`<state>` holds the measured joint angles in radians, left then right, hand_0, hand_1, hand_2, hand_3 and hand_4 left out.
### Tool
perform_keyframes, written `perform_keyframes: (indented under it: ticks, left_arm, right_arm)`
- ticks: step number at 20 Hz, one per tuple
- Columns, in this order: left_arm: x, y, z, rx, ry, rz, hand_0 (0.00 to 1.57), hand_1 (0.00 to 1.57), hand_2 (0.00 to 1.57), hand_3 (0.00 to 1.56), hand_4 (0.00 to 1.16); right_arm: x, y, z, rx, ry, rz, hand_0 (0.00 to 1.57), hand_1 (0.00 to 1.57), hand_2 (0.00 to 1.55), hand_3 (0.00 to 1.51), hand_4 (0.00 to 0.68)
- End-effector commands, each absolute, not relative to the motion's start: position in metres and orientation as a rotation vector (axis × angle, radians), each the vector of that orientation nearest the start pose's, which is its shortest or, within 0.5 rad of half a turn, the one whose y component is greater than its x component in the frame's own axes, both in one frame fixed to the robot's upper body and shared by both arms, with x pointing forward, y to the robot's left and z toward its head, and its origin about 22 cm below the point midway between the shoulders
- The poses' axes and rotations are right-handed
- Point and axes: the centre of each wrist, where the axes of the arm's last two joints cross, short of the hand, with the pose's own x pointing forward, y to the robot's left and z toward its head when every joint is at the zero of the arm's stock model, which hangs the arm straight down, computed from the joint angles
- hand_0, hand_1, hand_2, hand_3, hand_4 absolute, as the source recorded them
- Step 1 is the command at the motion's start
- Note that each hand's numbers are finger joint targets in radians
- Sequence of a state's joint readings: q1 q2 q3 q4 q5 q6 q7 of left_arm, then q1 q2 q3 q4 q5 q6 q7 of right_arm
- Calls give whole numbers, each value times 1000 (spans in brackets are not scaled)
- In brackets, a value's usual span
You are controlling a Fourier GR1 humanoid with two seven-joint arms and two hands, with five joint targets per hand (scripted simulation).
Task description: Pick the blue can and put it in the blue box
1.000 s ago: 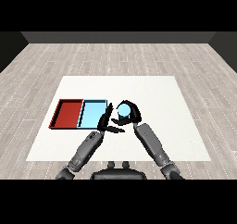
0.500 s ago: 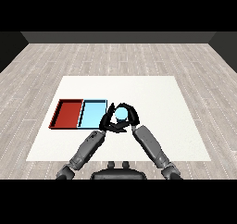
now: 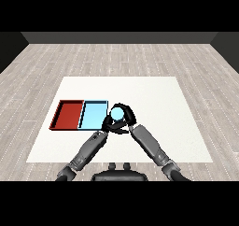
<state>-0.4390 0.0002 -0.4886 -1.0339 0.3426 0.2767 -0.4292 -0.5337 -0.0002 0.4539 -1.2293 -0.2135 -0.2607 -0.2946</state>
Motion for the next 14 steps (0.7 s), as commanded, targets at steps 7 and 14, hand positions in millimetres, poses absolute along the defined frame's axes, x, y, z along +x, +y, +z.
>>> perform_keyframes:
  ticks: [7,14]
  left_arm:
    - [299,65,-26,-31,-1824,-352,318,318,520,175,0]
    - [300,69,-16,-41,-1818,-174,454,454,646,348,718]
  right_arm:
    - [313,-36,60,405,-1923,301,1468,1468,1471,1399,596]
    - [299,-29,54,435,-1914,318,1455,1455,1453,1396,598]
